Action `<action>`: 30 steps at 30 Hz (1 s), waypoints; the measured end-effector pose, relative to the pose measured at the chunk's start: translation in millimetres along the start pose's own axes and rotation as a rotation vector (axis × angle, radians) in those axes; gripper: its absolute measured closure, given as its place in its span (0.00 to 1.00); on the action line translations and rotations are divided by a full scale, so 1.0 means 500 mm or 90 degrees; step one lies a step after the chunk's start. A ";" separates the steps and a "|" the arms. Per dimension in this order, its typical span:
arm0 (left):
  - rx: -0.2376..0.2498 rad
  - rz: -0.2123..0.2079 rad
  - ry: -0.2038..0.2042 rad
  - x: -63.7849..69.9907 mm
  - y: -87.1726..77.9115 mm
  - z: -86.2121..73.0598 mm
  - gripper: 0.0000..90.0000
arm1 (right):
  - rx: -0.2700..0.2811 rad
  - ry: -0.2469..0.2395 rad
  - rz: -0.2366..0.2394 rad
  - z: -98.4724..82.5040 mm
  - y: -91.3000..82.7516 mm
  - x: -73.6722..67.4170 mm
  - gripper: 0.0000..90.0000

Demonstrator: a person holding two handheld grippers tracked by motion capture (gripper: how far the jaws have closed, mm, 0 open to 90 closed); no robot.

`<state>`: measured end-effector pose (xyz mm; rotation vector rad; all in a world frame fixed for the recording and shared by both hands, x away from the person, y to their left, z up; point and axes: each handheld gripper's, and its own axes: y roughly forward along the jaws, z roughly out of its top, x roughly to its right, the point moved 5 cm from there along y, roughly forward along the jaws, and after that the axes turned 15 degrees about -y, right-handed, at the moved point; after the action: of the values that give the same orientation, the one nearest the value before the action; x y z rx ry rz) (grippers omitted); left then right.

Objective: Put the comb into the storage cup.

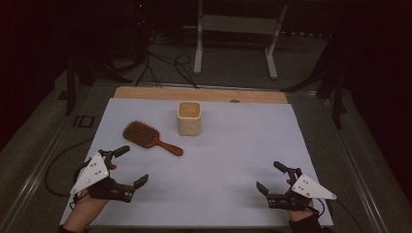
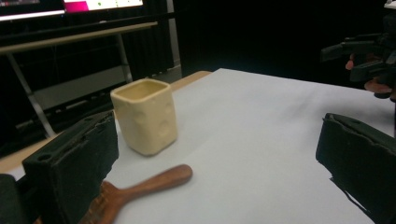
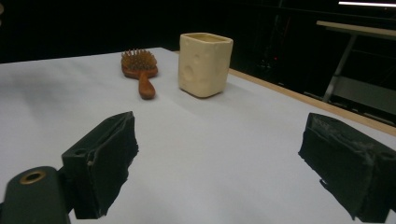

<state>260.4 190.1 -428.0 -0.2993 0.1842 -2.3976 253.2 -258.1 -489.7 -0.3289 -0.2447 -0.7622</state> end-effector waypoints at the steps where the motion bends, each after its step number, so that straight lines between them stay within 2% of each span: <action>1: 0.000 0.001 -0.005 0.000 0.003 0.007 0.00 | 0.000 0.002 0.001 0.000 0.000 0.000 0.12; 3: -0.007 -0.008 -0.017 0.000 0.012 0.019 0.00 | 0.003 0.001 0.002 0.002 0.000 -0.001 0.12; 9: -0.034 -0.007 -0.030 -0.005 0.042 0.045 0.00 | 0.007 0.002 -0.001 0.003 -0.001 0.001 0.12; 11: -0.054 -0.002 -0.043 -0.008 0.054 0.052 0.00 | 0.009 0.006 0.000 0.003 -0.001 0.002 0.12; 13: -0.056 0.016 -0.044 -0.010 0.067 0.059 0.00 | 0.010 0.006 0.002 0.004 -0.001 0.002 0.12; 15: -0.065 -0.006 -0.052 -0.008 0.079 0.065 0.00 | 0.007 0.004 0.002 0.004 -0.001 0.001 0.12; 18: -0.076 -0.015 -0.052 -0.007 0.098 0.071 0.00 | 0.011 0.009 -0.001 0.005 -0.001 0.003 0.12; 20: -0.081 -0.004 -0.050 -0.011 0.109 0.076 0.00 | 0.011 0.010 0.000 0.004 -0.001 0.003 0.12; 22: -0.082 -0.009 -0.058 -0.013 0.115 0.078 0.00 | 0.010 0.009 0.002 0.003 -0.001 0.003 0.12; 24: -0.089 -0.005 -0.054 -0.017 0.133 0.082 0.00 | 0.012 0.009 0.001 0.005 -0.001 0.003 0.12; 30: -0.112 0.007 -0.069 -0.025 0.163 0.085 0.00 | 0.012 0.012 -0.002 0.004 0.000 0.003 0.12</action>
<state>332.5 136.0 -406.5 -0.5075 0.3474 -2.3516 253.9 -258.5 -487.2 -0.3030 -0.2341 -0.7657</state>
